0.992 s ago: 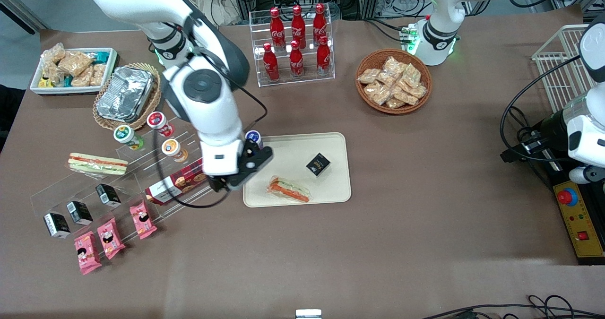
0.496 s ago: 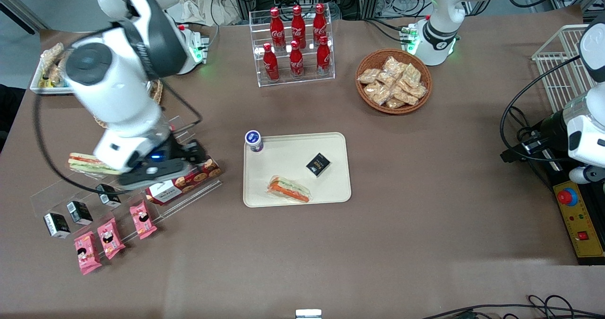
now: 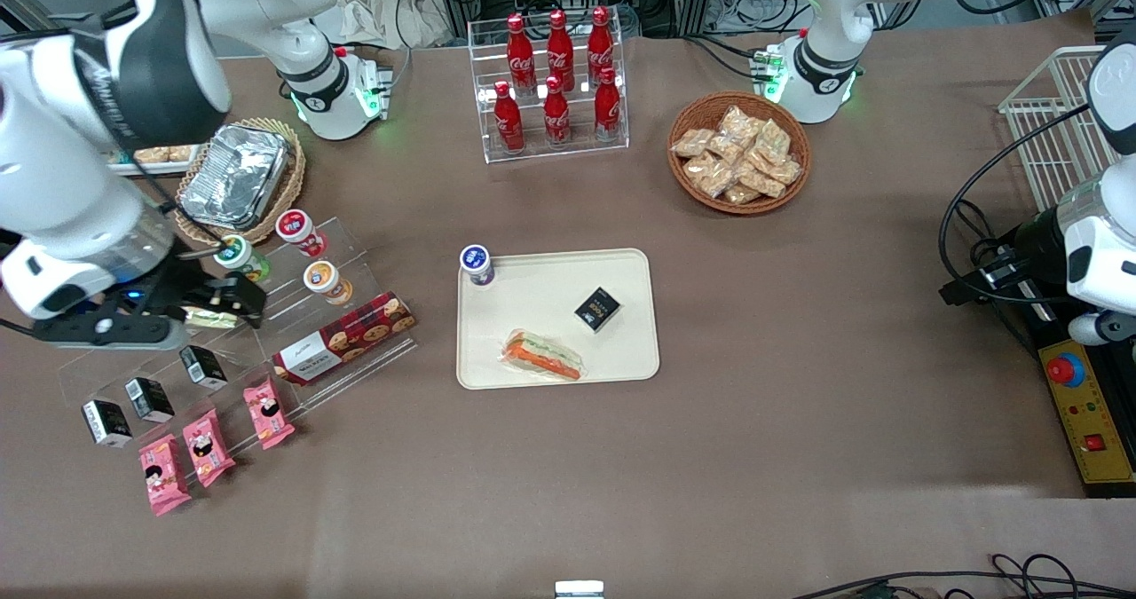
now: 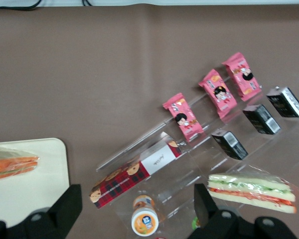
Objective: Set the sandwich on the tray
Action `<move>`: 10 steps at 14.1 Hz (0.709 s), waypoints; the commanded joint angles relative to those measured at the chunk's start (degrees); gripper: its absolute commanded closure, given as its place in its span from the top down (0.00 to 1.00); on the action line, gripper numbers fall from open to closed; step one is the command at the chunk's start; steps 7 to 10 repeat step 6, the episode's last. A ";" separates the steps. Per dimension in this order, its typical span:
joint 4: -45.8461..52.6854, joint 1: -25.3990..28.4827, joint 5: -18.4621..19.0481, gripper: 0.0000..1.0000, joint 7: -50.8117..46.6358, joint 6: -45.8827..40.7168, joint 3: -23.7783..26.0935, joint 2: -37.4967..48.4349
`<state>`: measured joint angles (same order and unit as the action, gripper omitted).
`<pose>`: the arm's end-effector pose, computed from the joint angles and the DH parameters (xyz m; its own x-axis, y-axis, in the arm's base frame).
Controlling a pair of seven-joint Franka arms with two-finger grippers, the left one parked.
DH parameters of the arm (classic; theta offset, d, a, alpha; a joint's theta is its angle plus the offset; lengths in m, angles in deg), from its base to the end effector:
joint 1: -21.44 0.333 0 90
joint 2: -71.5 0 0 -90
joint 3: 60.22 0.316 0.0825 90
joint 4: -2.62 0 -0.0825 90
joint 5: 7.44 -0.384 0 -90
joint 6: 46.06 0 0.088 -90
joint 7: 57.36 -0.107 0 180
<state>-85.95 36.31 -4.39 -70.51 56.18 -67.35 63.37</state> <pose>0.6094 0.0833 0.5741 0.9906 -0.0804 0.1106 -0.0860 -0.9952 0.0464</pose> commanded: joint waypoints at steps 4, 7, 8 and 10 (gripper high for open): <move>1.38 -0.63 -6.04 1.00 3.80 -4.94 -6.83 1.36; 1.29 -0.63 -7.44 1.00 7.42 -5.03 -9.47 1.36; 1.29 -0.63 -7.44 1.00 7.42 -5.03 -9.47 1.36; 1.29 -0.63 -7.44 1.00 7.42 -5.03 -9.47 1.36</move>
